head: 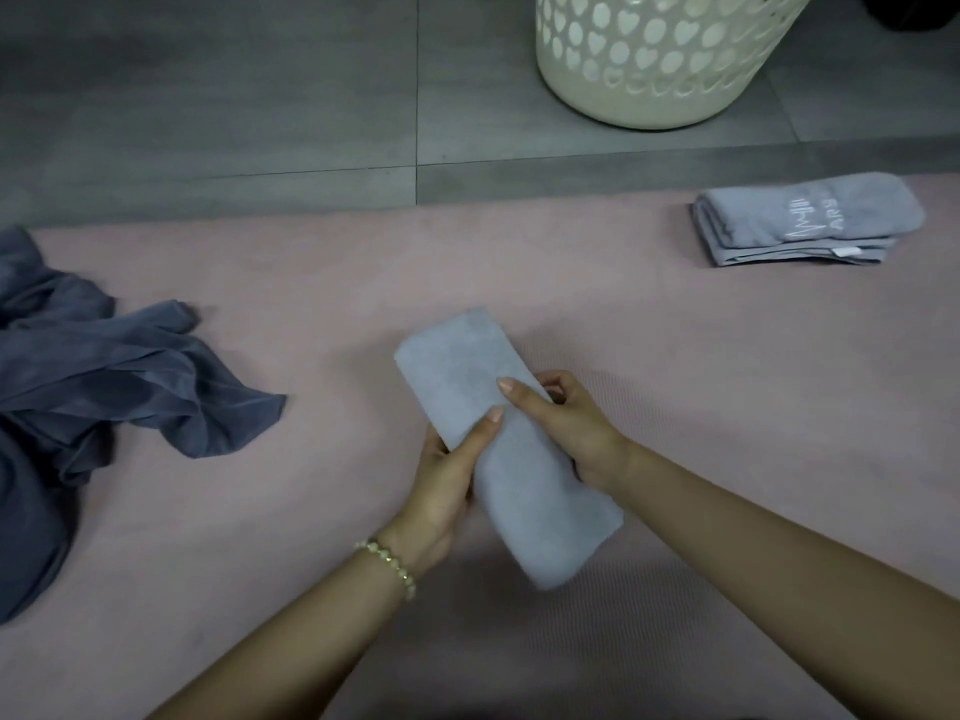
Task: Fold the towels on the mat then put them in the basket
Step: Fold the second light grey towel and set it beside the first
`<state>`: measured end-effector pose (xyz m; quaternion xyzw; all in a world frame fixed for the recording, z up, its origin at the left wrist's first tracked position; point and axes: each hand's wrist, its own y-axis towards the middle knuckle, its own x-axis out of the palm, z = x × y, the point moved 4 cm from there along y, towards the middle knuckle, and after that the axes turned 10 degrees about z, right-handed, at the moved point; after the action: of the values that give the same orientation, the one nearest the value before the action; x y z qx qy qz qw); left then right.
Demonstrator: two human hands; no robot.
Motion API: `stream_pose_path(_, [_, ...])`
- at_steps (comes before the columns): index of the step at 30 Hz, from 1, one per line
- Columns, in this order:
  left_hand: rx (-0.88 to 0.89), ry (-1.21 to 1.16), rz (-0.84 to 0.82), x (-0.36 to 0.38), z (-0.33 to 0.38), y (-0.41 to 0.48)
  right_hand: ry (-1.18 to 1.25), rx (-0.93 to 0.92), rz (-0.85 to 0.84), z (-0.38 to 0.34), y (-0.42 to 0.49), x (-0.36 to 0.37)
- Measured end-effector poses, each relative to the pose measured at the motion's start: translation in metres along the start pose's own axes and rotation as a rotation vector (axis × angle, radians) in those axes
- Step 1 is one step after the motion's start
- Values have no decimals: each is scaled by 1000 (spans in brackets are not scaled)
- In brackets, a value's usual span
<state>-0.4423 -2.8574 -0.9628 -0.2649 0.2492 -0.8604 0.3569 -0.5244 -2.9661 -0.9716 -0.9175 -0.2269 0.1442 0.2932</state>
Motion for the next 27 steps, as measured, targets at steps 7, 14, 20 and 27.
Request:
stream_pose_path(7, [154,392,-81,51,42,20,241,195,-332,-19,-14,-44])
stream_pose_path(14, [443,795,-128,135,53,63,252,98,-197,-18,-3,-113])
stream_pose_path(20, [647,1016,-199,187,13,120,389,42,94,2,13,-187])
stream_pose_path(27, [946,1650,-39,172,-36,152,548,12,282,5,35,-255])
